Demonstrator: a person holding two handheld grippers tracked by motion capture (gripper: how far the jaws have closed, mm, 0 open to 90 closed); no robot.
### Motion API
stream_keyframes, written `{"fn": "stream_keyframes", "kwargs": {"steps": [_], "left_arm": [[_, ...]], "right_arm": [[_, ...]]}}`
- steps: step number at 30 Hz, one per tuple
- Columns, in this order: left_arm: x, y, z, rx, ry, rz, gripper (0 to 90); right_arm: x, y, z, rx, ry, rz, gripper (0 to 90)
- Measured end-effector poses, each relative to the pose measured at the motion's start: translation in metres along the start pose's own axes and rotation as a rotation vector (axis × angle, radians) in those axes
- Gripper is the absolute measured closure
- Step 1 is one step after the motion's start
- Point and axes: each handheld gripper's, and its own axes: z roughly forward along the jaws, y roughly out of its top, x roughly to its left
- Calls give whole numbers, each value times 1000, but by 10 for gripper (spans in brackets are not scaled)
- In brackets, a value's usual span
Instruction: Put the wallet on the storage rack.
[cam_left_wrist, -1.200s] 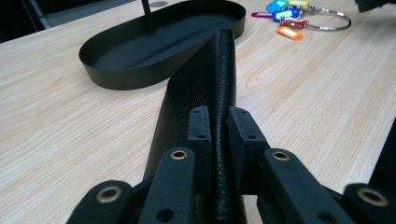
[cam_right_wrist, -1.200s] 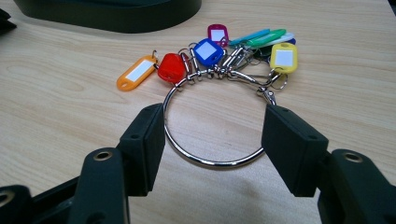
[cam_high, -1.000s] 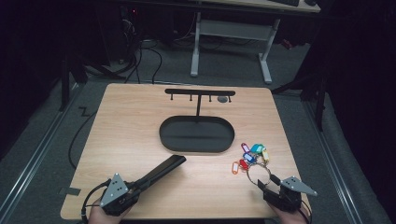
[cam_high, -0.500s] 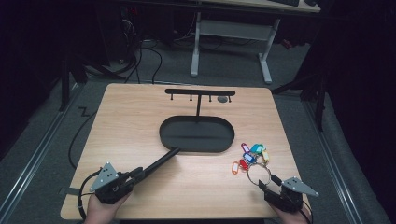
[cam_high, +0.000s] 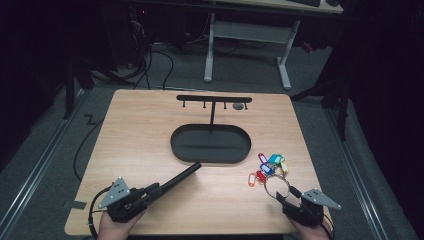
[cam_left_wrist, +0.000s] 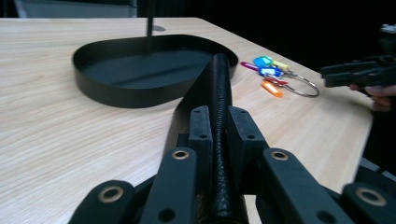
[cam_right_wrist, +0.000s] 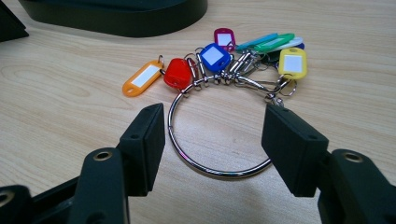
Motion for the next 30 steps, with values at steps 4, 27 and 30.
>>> {"fn": "stream_keyframes", "kwargs": {"steps": [4, 27, 30], "left_arm": [[8, 0, -1, -16, 32, -2, 805], [14, 0, 2, 4, 82, 28, 684], [13, 0, 3, 26, 101, 45, 666]], "right_arm": [[0, 0, -2, -5, -5, 0, 398], [-1, -1, -2, -3, -5, 6, 398], [-1, -1, -2, -3, -4, 3, 399]]}}
